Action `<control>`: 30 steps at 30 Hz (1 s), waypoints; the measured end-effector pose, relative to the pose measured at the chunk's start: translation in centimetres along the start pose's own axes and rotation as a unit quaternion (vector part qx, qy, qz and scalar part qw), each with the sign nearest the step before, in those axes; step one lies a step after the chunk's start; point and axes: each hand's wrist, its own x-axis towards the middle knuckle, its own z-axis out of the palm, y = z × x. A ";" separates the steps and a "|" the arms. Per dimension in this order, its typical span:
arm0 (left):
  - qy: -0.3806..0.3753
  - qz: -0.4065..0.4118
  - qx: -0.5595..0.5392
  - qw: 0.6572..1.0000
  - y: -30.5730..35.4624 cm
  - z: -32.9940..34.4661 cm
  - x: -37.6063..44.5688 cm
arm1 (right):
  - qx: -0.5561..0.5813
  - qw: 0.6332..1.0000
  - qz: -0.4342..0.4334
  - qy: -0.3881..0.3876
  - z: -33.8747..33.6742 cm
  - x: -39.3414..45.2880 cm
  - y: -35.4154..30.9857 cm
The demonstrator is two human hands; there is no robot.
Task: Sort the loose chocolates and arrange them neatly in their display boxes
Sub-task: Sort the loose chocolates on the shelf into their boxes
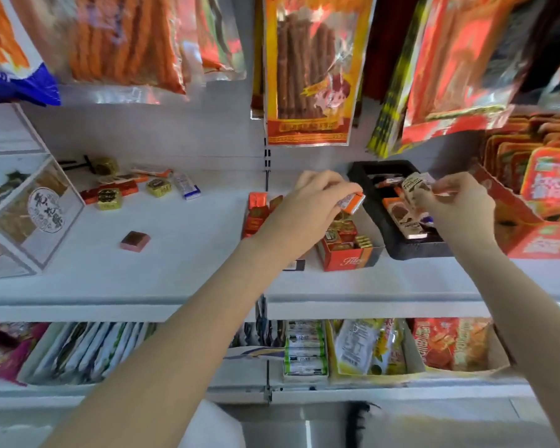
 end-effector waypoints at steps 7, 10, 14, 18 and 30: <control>-0.024 0.056 0.012 0.998 2.5 3.3 2.7 | -0.151 0.978 -0.114 -0.088 0.2 1.4 3.4; -0.062 0.075 0.014 0.995 3.2 4.8 3.9 | -0.148 0.977 -0.119 -0.099 -0.2 1.6 4.6; -0.101 0.083 0.017 0.991 3.3 6.1 5.4 | -0.115 0.981 -0.126 -0.094 -1.7 1.4 4.4; -0.081 0.047 -0.011 0.996 4.0 6.9 6.3 | -0.091 0.984 -0.121 -0.100 -2.4 1.0 4.1; -0.001 0.001 -0.008 1.000 4.1 7.0 6.3 | -0.099 0.978 -0.158 -0.089 -0.9 1.0 3.8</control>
